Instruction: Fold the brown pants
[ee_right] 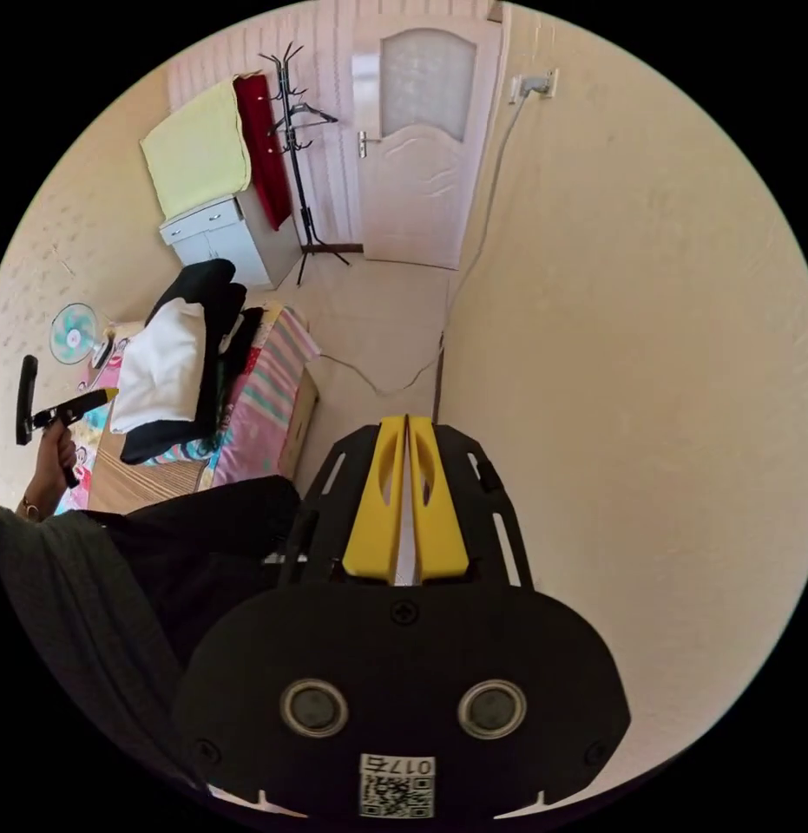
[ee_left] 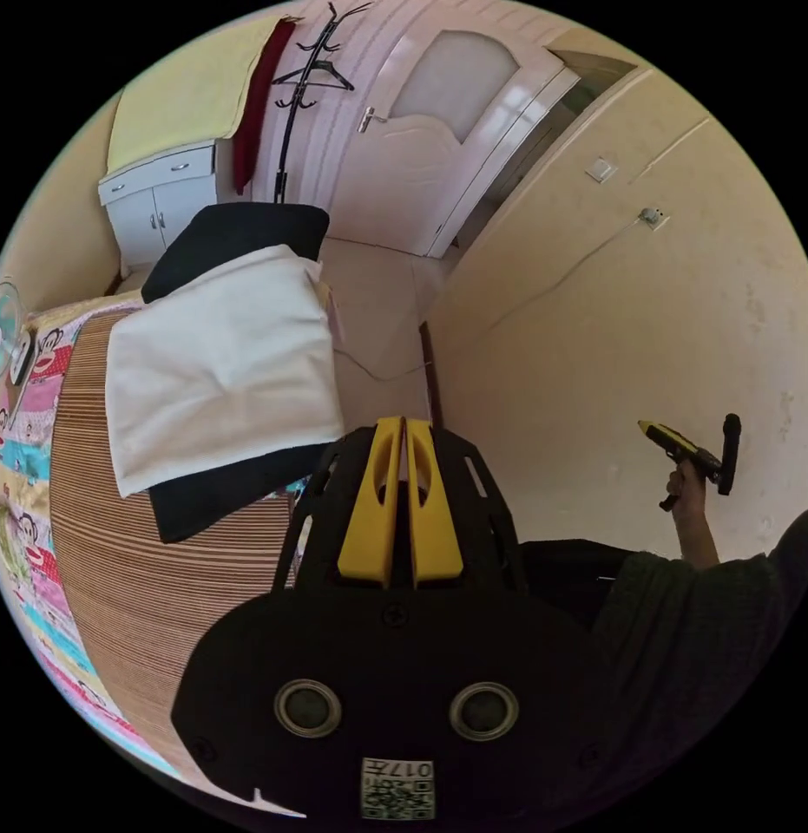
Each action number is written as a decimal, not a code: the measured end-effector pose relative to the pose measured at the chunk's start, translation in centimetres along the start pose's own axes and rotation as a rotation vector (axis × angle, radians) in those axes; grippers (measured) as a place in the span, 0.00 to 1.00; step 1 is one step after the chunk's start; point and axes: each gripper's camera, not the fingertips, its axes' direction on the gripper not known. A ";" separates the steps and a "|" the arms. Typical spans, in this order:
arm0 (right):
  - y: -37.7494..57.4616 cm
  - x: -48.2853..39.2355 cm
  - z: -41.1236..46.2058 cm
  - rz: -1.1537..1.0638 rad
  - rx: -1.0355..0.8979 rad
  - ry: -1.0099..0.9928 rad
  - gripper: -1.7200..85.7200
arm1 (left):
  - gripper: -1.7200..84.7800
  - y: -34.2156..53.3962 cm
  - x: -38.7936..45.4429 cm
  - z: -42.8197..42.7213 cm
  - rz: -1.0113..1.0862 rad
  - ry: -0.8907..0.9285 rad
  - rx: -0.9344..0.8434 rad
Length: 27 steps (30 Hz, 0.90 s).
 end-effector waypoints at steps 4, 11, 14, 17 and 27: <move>-6.2 -0.7 -3.4 0.040 0.314 -0.072 0.02 | 0.01 -5.7 -3.2 4.3 0.037 -0.087 0.028; -22.2 -9.5 1.5 -0.166 0.373 -0.073 0.02 | 0.06 -17.4 -13.6 10.5 -0.143 -0.088 0.181; -29.2 -14.3 3.0 -0.279 0.311 -0.094 0.02 | 0.08 -19.8 -17.7 11.3 -0.263 -0.032 0.275; -34.1 -18.3 2.9 -0.411 0.376 -0.069 0.02 | 0.08 -21.0 -20.7 12.9 -0.320 -0.087 0.282; -45.2 -22.8 13.4 -0.488 0.263 -0.257 0.02 | 0.15 -26.3 -29.8 22.0 -0.481 -0.118 0.150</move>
